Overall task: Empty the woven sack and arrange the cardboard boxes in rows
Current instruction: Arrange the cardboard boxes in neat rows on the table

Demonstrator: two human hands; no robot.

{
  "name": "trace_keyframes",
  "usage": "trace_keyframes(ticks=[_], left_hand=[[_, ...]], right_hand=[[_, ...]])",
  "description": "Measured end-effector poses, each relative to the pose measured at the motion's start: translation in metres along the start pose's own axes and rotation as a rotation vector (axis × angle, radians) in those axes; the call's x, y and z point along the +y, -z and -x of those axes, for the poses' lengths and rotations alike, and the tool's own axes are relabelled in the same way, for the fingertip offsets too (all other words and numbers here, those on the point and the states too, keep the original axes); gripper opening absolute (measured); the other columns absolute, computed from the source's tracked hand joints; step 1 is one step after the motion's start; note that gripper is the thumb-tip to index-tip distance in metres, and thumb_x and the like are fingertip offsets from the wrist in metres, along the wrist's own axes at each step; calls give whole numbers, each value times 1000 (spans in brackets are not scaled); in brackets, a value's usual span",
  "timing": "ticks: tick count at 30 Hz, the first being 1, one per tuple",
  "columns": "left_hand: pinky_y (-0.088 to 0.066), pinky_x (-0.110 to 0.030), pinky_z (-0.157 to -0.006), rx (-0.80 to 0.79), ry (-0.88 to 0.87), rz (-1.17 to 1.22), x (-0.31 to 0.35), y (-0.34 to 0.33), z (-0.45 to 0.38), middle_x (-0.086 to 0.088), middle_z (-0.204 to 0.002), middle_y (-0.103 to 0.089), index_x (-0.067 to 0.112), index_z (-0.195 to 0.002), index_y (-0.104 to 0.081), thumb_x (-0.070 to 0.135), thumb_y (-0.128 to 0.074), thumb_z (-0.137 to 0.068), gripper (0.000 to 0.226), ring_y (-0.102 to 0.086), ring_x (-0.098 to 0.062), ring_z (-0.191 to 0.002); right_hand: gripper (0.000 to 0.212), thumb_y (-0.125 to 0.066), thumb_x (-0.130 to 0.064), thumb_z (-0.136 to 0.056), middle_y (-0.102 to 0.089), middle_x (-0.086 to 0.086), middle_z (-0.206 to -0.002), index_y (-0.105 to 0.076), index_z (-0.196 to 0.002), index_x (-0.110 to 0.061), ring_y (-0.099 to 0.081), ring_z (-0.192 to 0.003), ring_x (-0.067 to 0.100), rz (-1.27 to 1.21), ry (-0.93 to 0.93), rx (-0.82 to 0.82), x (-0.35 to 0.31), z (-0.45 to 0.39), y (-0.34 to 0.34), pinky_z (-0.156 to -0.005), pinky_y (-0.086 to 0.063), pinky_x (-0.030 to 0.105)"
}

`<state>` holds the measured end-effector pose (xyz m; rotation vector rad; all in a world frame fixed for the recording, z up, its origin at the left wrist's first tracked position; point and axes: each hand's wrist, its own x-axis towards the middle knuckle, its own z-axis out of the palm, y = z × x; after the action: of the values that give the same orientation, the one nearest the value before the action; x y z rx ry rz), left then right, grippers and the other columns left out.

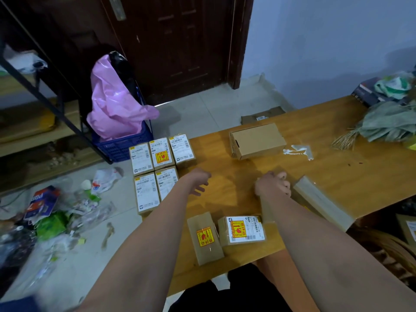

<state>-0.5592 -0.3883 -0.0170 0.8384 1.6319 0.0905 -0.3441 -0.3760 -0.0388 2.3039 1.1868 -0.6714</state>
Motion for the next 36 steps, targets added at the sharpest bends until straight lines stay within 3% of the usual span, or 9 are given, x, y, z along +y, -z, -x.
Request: trace_keyframes(ticks=[5,8,11,13,19,25,29,34,36], left_hand=[[-51,-43,-94,11,-16,72,-8,10,5,-12,-143,-51,13,-150,-35,32,-42,-104,50,-54,-33,-124],[-51,-43,-95,15,-34,142,-12,15,6,-12,-139,-52,12,-150,-35,32,-42,-104,50,-56,-33,-120],[-51,-44,-95,15,-46,222,-17,20,7,-10,-133,-56,15,-148,-39,35,-42,-103,49,-59,-32,-112],[-51,-46,-96,-23,-44,309,-22,23,7,-10,-128,-57,19,-144,-43,42,-40,-103,47,-59,-32,-111],[-54,-47,-87,-279,-76,643,-36,37,12,-14,-114,-64,14,-128,-54,56,-41,-99,53,-64,-30,-103],[-56,-45,-84,-72,-116,612,-55,52,6,-7,-110,-71,11,-129,-54,41,-64,-92,49,-67,-26,-100],[-54,-51,-90,1,-98,603,-63,56,-1,-7,-108,-67,12,-125,-48,26,-69,-91,42,-65,-31,-103],[-57,-51,-79,20,-86,686,-65,61,-8,-12,-123,-61,21,-146,-21,22,-76,-85,82,-64,-34,-108],[-53,-52,-90,71,-125,649,-68,67,-13,-6,-128,-58,31,-149,-15,29,-80,-81,95,-59,-31,-115]], right_hand=[[72,-61,-45,-86,-26,20,-140,-30,-144,-14,-38,-123,45,-47,89,46,-25,23,17,-100,-41,55],[81,-54,-52,-86,-28,20,-148,-20,-151,-16,-37,-131,42,-305,249,74,-43,34,24,-103,-37,50],[78,-49,-50,-86,-45,15,-141,-23,-149,-13,-48,-124,34,-741,422,-94,-64,43,26,-100,-44,44],[50,-48,-37,-91,-56,13,-117,-41,-133,-12,-57,-98,26,-1014,464,-280,-75,56,27,-82,-48,37],[35,-37,-23,-88,-64,15,-95,-64,-106,-9,-59,-85,30,-1365,454,-676,-92,78,15,-80,-50,38],[33,-39,-33,-98,-70,15,-99,-64,-102,-13,-66,-90,29,-1121,514,-653,-104,75,8,-74,-54,37],[34,-59,-37,-96,-68,12,-114,-58,-124,-20,-64,-107,32,-793,540,-770,-107,63,1,-92,-54,48],[61,-79,-24,-81,-65,12,-125,-49,-134,-16,-64,-112,32,-630,536,-846,-108,50,-8,-95,-53,50],[66,-81,-16,-80,-68,7,-119,-45,-134,-23,-66,-108,25,-665,563,-805,-110,41,-7,-97,-52,47]])
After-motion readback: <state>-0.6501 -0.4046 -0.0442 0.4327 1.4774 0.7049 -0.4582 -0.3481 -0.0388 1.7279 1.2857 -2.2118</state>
